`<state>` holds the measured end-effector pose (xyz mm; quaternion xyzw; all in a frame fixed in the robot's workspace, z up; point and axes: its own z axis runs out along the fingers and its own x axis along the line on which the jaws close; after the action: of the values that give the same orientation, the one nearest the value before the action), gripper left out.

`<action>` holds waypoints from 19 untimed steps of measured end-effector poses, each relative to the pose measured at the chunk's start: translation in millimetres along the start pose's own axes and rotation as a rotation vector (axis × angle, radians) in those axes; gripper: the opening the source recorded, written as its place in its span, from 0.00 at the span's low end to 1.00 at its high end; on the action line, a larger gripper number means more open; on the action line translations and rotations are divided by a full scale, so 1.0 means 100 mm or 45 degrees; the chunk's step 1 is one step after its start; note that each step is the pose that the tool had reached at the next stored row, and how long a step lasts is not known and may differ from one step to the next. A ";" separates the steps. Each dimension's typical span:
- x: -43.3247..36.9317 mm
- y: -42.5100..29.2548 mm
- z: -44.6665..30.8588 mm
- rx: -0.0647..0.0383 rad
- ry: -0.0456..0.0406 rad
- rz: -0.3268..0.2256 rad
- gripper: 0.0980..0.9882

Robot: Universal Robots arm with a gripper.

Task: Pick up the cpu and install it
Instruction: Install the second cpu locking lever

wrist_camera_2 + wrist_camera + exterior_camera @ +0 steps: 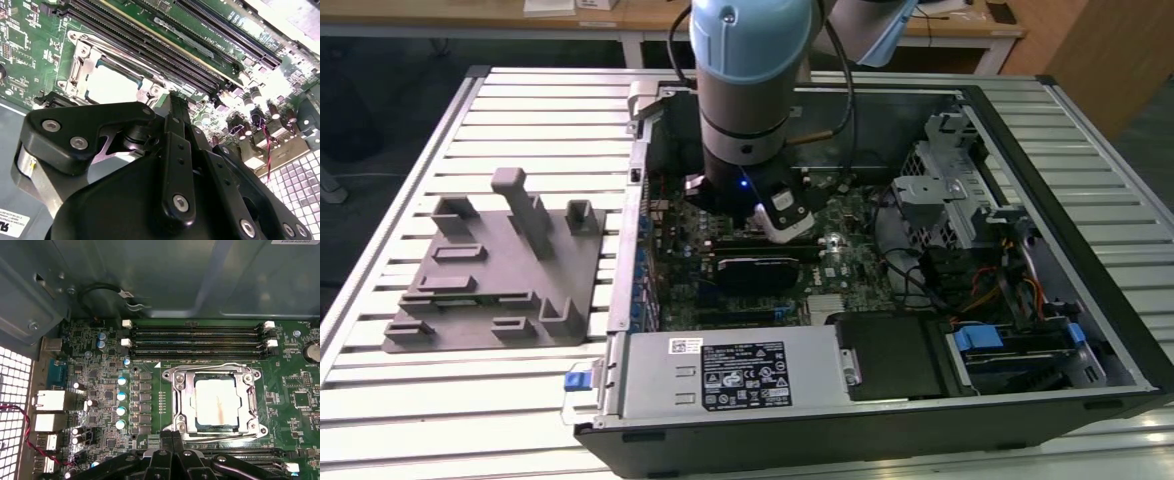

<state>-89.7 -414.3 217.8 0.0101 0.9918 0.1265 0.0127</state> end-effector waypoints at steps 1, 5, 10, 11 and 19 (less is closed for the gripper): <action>-0.004 0.006 0.002 0.003 0.000 0.000 0.01; -0.025 0.029 0.008 0.011 -0.001 0.001 0.01; -0.049 0.066 0.018 0.020 -0.001 0.001 0.01; -0.055 0.073 0.021 0.021 -0.001 0.001 0.01; -0.099 0.134 0.037 0.031 -0.001 0.001 0.01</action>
<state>-79.5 -400.6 217.7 0.0108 0.9933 0.1144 0.0130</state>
